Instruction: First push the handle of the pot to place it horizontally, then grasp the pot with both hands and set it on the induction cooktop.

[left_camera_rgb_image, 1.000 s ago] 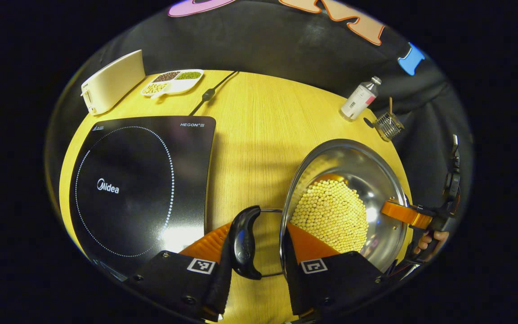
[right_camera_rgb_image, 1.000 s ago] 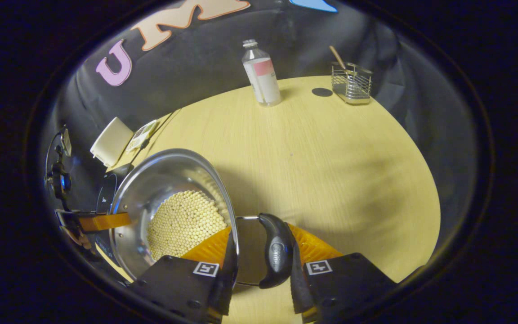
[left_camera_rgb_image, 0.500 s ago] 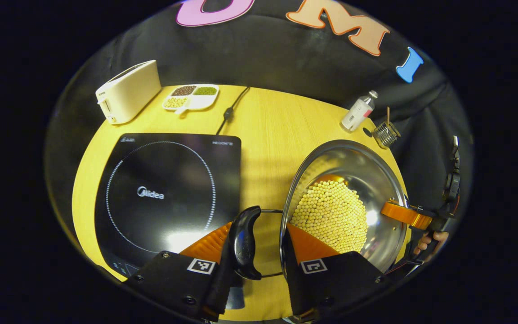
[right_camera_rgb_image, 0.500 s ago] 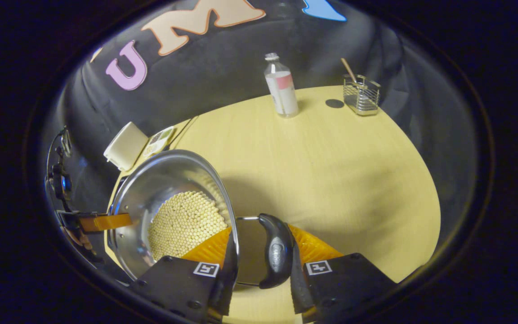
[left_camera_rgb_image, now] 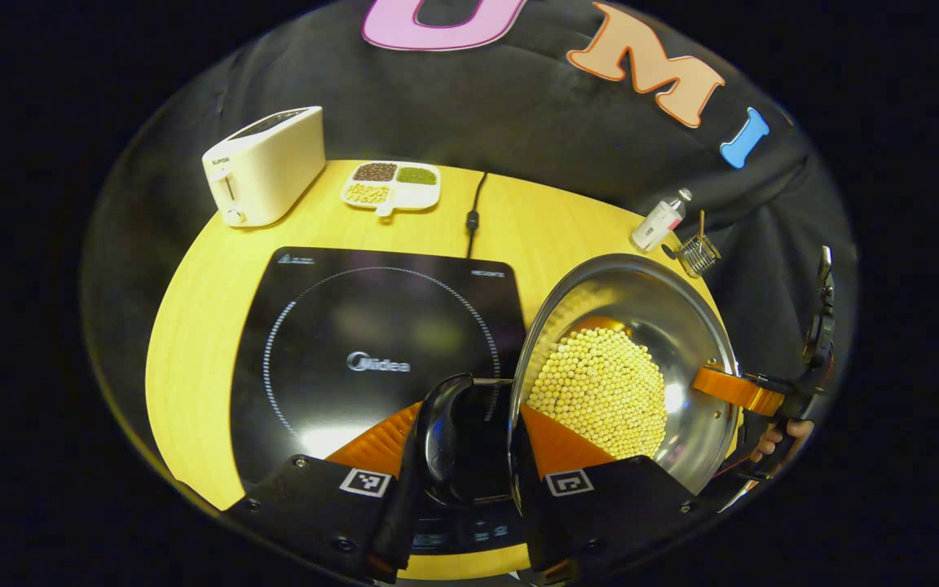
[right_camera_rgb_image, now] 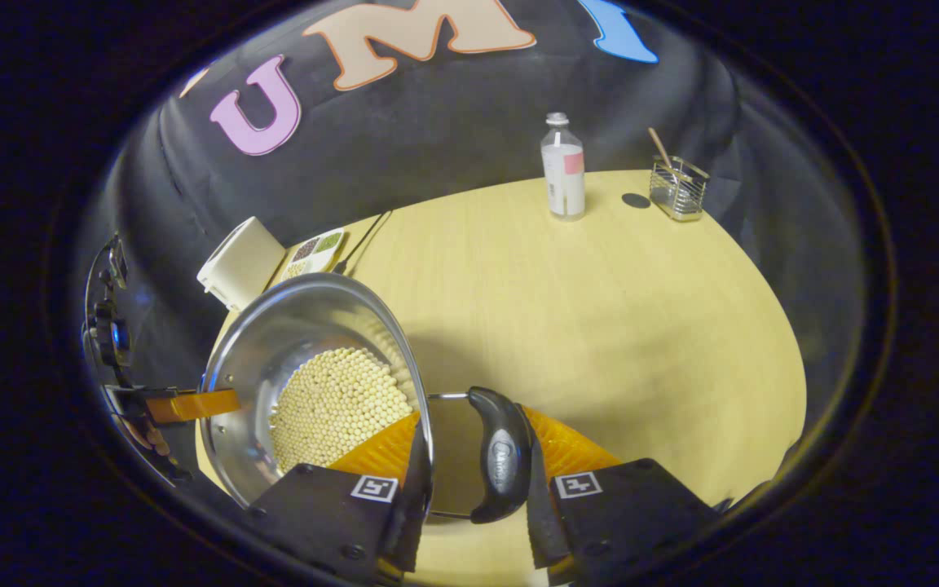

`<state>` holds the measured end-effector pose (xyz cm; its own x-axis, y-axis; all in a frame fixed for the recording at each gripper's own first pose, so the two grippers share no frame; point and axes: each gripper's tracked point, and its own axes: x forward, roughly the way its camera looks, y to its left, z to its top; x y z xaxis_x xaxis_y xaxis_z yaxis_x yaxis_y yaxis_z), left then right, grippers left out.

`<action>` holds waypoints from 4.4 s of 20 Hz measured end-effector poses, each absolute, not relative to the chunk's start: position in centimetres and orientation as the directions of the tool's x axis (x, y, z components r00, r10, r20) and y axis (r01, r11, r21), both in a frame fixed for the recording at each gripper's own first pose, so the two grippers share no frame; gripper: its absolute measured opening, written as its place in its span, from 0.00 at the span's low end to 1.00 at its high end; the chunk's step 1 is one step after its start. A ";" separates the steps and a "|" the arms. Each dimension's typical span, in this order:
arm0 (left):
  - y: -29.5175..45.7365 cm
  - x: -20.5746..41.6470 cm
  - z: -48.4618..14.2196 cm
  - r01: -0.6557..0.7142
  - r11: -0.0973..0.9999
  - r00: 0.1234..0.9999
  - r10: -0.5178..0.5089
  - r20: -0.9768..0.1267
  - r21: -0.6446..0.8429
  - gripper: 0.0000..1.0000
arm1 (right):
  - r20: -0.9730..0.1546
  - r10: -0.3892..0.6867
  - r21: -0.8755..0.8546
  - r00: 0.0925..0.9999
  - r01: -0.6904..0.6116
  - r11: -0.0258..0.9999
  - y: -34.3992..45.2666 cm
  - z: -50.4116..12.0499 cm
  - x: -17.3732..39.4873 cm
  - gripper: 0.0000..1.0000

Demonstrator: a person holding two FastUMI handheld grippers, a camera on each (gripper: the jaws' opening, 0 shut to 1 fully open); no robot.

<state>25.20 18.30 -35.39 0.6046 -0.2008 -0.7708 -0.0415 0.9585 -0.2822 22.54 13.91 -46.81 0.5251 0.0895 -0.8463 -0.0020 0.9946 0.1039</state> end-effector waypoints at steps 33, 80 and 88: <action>35.3 29.3 -36.1 0.000 0.980 0.682 -0.145 -0.717 -0.199 0.83 | -0.853 0.057 0.116 0.519 0.081 0.990 31.0 -49.1 26.6 0.81; 6.1 8.6 0.8 -0.048 0.997 0.997 0.044 -0.065 -0.068 0.92 | -0.139 0.187 0.056 0.972 -0.181 0.982 10.9 -3.2 13.0 0.85; 7.3 6.9 -0.2 -0.054 0.994 0.996 0.047 -0.073 -0.093 0.93 | -0.136 0.187 0.047 0.973 -0.183 0.982 11.0 -3.1 10.3 0.85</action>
